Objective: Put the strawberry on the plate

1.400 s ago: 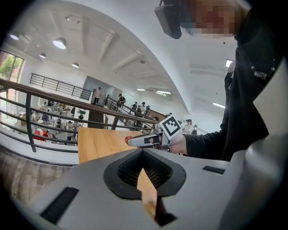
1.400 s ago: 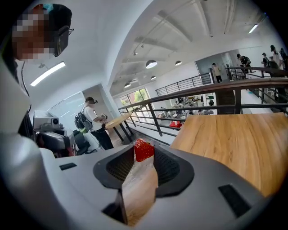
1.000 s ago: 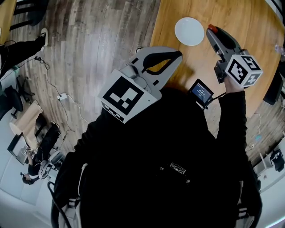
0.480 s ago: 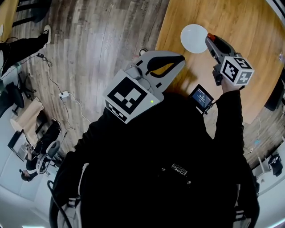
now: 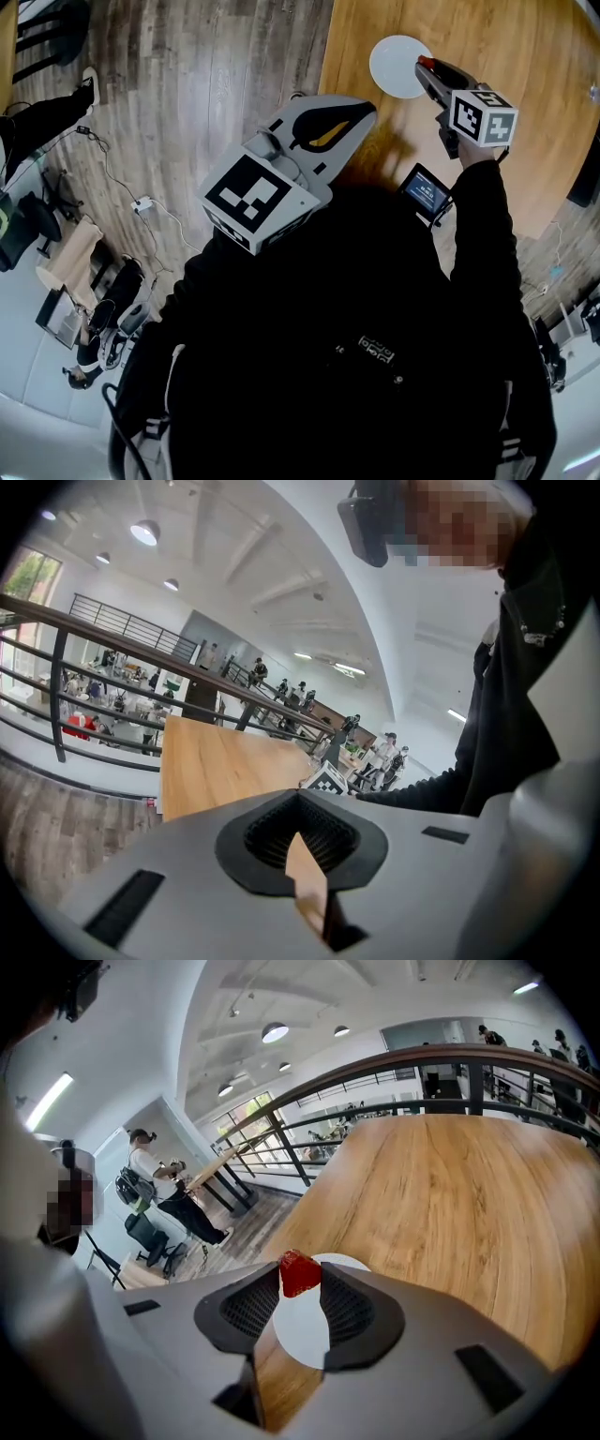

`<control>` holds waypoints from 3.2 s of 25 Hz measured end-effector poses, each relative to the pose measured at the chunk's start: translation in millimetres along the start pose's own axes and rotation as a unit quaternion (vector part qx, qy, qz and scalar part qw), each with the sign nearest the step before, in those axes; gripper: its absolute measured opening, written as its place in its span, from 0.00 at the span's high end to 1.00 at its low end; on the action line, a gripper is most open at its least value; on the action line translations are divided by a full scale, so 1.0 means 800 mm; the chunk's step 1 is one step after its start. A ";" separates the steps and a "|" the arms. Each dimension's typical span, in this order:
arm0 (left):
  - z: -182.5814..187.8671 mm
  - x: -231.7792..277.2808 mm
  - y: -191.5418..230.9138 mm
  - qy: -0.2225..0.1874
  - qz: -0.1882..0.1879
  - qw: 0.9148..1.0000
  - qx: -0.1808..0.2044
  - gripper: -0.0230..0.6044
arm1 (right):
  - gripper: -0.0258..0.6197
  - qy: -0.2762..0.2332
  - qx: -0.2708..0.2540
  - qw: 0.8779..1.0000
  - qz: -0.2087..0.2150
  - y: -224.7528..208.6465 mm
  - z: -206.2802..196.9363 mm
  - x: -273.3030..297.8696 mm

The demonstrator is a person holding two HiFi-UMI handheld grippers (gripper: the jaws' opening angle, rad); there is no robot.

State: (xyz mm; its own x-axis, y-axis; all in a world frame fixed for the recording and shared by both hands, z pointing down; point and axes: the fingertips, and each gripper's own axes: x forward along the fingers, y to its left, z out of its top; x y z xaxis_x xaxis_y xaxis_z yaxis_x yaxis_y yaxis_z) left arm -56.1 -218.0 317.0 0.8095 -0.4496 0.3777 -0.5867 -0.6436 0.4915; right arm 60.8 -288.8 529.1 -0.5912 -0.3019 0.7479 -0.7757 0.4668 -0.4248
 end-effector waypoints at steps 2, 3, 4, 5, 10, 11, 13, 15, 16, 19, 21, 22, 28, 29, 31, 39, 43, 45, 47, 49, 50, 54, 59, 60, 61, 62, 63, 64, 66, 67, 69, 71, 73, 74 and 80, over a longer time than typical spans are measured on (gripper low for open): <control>0.001 0.003 0.004 0.001 -0.002 1.000 -0.003 0.96 | 0.73 0.018 -0.011 1.000 -0.006 -0.003 -0.007 0.011; 0.000 0.002 0.004 0.002 -0.003 1.000 -0.005 0.96 | 0.73 0.029 -0.014 0.999 -0.010 -0.003 -0.013 0.017; 0.000 0.002 0.004 0.004 -0.004 1.000 -0.006 0.96 | 0.73 0.037 -0.015 0.999 -0.013 -0.003 -0.019 0.021; 0.001 0.003 0.004 0.004 -0.006 1.000 -0.006 0.96 | 0.73 0.042 -0.015 0.999 -0.015 -0.004 -0.021 0.025; 0.002 0.000 0.006 0.016 -0.004 1.000 -0.010 0.96 | 0.73 0.054 -0.011 0.998 -0.017 -0.008 -0.022 0.039; 0.002 -0.001 0.008 0.016 -0.001 1.000 -0.011 0.96 | 0.73 0.058 -0.010 0.998 -0.018 -0.009 -0.023 0.042; 0.000 0.001 0.010 0.016 0.002 1.000 -0.015 0.96 | 0.73 0.066 -0.002 0.998 -0.016 -0.014 -0.030 0.050; -0.003 0.003 0.006 0.013 0.000 1.000 -0.022 0.96 | 0.73 0.076 0.002 0.997 -0.022 -0.019 -0.039 0.055; -0.004 0.004 0.003 0.013 0.001 1.000 -0.027 0.96 | 0.73 0.080 -0.002 0.996 -0.028 -0.020 -0.040 0.054; 0.001 0.003 -0.003 0.013 0.003 1.000 -0.026 0.96 | 0.73 0.089 -0.012 0.995 -0.036 -0.019 -0.039 0.053; 0.003 -0.002 0.003 0.010 0.004 1.000 -0.024 0.96 | 0.73 0.101 -0.022 0.994 -0.041 -0.018 -0.041 0.059; 0.004 -0.007 0.007 0.011 0.007 1.000 -0.026 0.96 | 0.73 0.106 -0.028 0.993 -0.045 -0.015 -0.040 0.061; 0.003 -0.016 0.011 0.011 0.018 0.999 -0.030 0.96 | 0.73 0.123 -0.039 0.991 -0.043 -0.011 -0.046 0.072; 0.001 -0.016 0.012 0.013 0.024 0.999 -0.026 0.96 | 0.73 0.127 -0.044 0.990 -0.046 -0.013 -0.048 0.074; -0.001 -0.016 0.009 0.009 0.026 1.000 -0.016 0.96 | 0.73 0.135 -0.050 0.988 -0.049 -0.016 -0.055 0.078; -0.008 -0.031 -0.013 0.007 0.039 0.999 -0.008 0.96 | 0.73 0.133 -0.052 0.989 -0.047 -0.021 -0.069 0.079; -0.027 -0.027 -0.020 0.007 0.048 0.999 -0.005 0.96 | 0.73 0.134 -0.054 0.988 -0.046 -0.034 -0.084 0.089; -0.031 -0.028 -0.019 0.008 0.057 0.998 -0.006 0.96 | 0.73 0.140 -0.058 0.987 -0.048 -0.036 -0.089 0.095; -0.031 -0.033 -0.018 0.006 0.061 0.998 -0.003 0.96 | 0.73 0.146 -0.069 0.986 -0.048 -0.032 -0.091 0.101; -0.030 -0.036 -0.019 -0.001 0.059 0.998 0.003 0.96 | 0.73 0.147 -0.078 0.985 -0.046 -0.028 -0.091 0.107; -0.030 -0.038 -0.019 -0.003 0.060 0.998 0.003 0.96 | 0.73 0.145 -0.075 0.986 -0.044 -0.027 -0.092 0.110; -0.036 -0.039 -0.025 -0.011 0.058 0.998 0.012 0.96 | 0.65 0.118 -0.039 0.992 -0.029 -0.022 -0.087 0.113; -0.037 -0.042 -0.028 -0.021 0.066 0.997 0.027 0.96 | 0.63 0.089 -0.048 0.995 -0.022 -0.010 -0.071 0.102; -0.040 -0.042 -0.031 -0.023 0.067 0.997 0.028 0.96 | 0.63 0.082 -0.049 0.995 -0.022 -0.009 -0.071 0.096; -0.043 -0.042 -0.032 -0.024 0.069 0.997 0.027 0.96 | 0.63 0.075 -0.050 0.996 -0.023 -0.007 -0.070 0.089; -0.047 -0.042 -0.034 -0.026 0.070 0.997 0.027 0.96 | 0.63 0.065 -0.053 0.996 -0.024 -0.006 -0.069 0.081; -0.051 -0.041 -0.035 -0.028 0.070 0.997 0.028 0.96 | 0.63 0.053 -0.058 0.997 -0.025 -0.004 -0.065 0.072; -0.053 -0.040 -0.036 -0.032 0.070 0.997 0.030 0.96 | 0.63 0.039 -0.063 0.997 -0.023 -0.001 -0.060 0.061; -0.053 -0.035 -0.041 -0.039 0.065 0.996 0.036 0.96 | 0.63 0.004 -0.073 0.997 -0.011 0.007 -0.046 0.033; -0.050 -0.031 -0.044 -0.042 0.062 0.996 0.041 0.96 | 0.63 -0.018 -0.082 0.996 -0.003 0.012 -0.034 0.014; -0.039 -0.018 -0.050 -0.045 0.056 0.996 0.052 0.96 | 0.69 -0.072 -0.116 0.990 0.018 0.025 -0.004 -0.031; -0.025 -0.005 -0.050 -0.047 0.051 0.996 0.063 0.96 | 0.77 -0.120 -0.158 0.979 0.032 0.040 0.029 -0.073; -0.015 0.002 -0.049 -0.048 0.048 0.994 0.080 0.96 | 0.87 -0.167 -0.179 0.969 0.045 0.062 0.056 -0.115; -0.013 0.003 -0.052 -0.047 0.047 0.994 0.088 0.96 | 0.91 -0.192 -0.177 0.964 0.056 0.076 0.065 -0.139; 0.008 0.043 -0.117 -0.053 0.021 0.991 0.118 0.96 | 0.93 -0.293 -0.198 0.929 0.110 0.126 0.064 -0.288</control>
State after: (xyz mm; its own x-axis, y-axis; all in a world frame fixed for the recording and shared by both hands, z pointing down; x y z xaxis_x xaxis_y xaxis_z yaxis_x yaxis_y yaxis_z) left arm 26.7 -177.5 278.9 0.7896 -0.5337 0.3027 -0.6086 -0.7440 0.2758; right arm 107.6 -214.2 287.6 -0.8342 -0.5098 0.2105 -0.5488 0.8048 -0.2260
